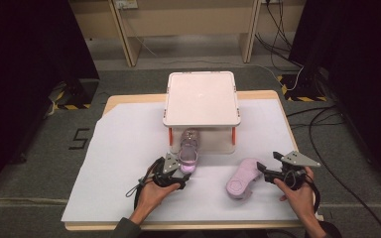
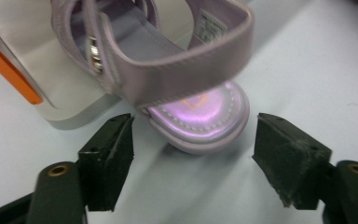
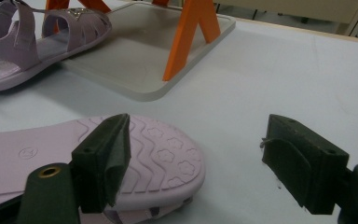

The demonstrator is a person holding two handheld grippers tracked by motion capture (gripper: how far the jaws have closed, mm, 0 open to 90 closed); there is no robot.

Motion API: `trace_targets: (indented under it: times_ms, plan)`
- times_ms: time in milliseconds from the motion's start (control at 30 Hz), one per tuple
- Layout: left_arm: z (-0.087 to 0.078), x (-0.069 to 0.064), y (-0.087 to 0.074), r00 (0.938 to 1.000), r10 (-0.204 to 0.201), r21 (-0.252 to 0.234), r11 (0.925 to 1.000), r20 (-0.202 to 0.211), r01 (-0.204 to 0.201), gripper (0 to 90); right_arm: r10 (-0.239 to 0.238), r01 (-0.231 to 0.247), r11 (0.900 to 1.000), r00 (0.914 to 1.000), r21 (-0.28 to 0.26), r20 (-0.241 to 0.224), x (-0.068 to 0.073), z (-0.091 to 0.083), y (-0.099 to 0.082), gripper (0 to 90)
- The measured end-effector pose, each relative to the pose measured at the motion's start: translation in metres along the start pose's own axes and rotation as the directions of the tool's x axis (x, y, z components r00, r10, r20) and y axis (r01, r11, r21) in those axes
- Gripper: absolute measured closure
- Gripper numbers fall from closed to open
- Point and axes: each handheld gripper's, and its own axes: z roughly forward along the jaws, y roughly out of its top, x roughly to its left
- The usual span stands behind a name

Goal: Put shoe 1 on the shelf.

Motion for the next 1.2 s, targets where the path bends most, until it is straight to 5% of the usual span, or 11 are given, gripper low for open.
trace_targets:
  times_ms: [533,800,1067,1200]
  plan:
    - [0.021,0.0,0.023,0.9995,0.021,0.041,0.9989,-0.023,-0.02,36.0,-0.006,0.006,1.0,1.0,0.001,-0.002,0.0,0.0,0.0,24.0]
    - [0.033,0.019,0.036,0.9976,-0.059,0.024,0.9979,-0.036,0.06,38.4,-0.002,0.002,1.0,1.0,0.0,0.0,0.0,0.0,0.0,24.0]
    - [0.035,0.016,0.034,0.9989,-0.01,0.08,0.9967,-0.045,0.014,34.2,0.003,-0.003,1.0,1.0,-0.001,-0.004,-0.001,0.0,0.0,24.0]
    - [0.027,0.013,0.028,0.9979,0.015,0.067,0.9977,-0.064,-0.011,32.6,-0.002,0.002,1.0,1.0,-0.001,-0.002,-0.001,0.001,0.0,23.9]
